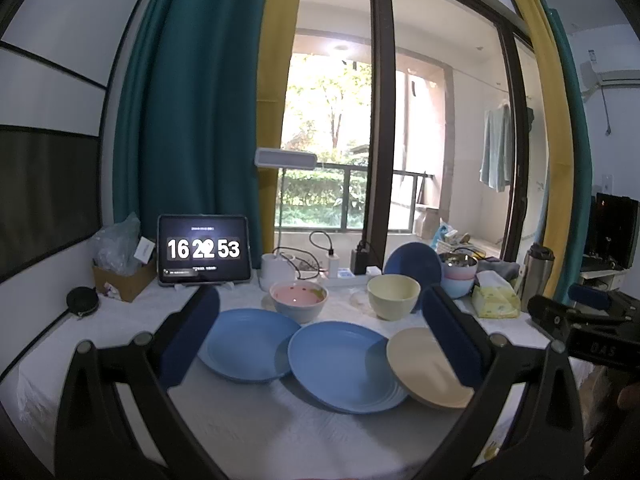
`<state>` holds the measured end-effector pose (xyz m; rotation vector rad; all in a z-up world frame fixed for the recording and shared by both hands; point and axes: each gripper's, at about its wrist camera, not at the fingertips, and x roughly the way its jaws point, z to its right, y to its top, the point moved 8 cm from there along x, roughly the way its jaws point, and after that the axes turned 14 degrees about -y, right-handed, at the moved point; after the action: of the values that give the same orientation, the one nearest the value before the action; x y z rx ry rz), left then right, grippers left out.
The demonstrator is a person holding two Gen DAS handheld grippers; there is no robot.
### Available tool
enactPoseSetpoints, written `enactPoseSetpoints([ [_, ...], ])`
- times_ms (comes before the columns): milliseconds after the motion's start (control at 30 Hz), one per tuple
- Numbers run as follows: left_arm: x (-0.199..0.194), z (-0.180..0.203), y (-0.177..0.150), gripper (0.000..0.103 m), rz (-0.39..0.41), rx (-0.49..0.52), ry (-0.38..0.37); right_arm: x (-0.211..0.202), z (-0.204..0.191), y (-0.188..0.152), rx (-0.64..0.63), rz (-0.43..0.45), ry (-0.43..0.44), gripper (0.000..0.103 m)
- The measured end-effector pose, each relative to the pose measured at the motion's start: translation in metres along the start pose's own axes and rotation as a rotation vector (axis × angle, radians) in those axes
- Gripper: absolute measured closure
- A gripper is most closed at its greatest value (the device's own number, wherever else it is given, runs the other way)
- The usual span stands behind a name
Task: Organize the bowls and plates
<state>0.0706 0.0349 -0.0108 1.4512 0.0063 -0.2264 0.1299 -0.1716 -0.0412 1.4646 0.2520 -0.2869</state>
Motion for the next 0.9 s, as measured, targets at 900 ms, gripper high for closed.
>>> enactPoseSetpoints([
  [900, 0.088, 0.043, -0.035, 0.002, -0.184, 0.074, -0.073, 0.067, 0.036, -0.020, 0.066, -0.107, -0.030, 0.009],
])
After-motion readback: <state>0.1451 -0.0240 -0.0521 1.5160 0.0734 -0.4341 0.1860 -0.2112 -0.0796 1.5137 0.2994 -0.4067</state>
